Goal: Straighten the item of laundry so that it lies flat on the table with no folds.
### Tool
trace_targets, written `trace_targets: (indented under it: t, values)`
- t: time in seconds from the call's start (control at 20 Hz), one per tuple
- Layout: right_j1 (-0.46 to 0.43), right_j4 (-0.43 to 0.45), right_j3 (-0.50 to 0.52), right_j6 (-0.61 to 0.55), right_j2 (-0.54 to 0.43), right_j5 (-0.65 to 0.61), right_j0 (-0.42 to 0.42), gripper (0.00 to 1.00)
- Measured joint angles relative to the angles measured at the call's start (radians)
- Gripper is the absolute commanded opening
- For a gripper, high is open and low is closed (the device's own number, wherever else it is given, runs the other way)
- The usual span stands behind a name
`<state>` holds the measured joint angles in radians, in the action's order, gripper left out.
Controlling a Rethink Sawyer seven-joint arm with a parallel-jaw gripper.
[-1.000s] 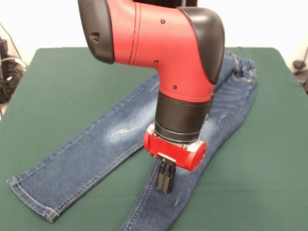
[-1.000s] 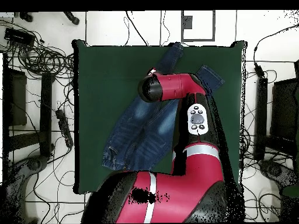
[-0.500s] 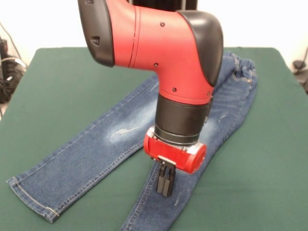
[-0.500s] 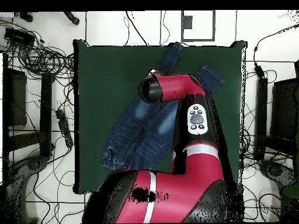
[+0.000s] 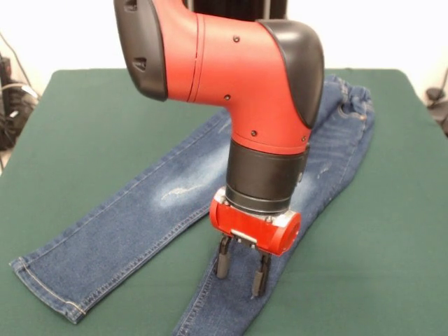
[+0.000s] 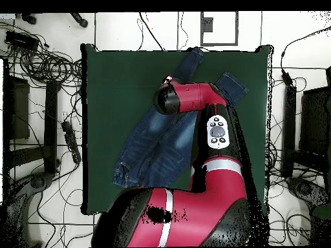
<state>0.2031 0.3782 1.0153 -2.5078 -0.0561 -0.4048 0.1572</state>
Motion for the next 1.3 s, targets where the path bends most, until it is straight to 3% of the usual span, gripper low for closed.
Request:
trace_targets:
  t: [0.8, 0.85, 1.3]
  values:
    - [-0.003, 0.0, -0.002, 0.0, -0.001, 0.016, 0.007, 1.0]
    - [-0.003, 0.001, -0.001, 0.0, -0.002, 0.016, 0.01, 0.0]
    - [-0.005, 0.001, -0.002, 0.0, -0.004, 0.017, 0.024, 0.0]
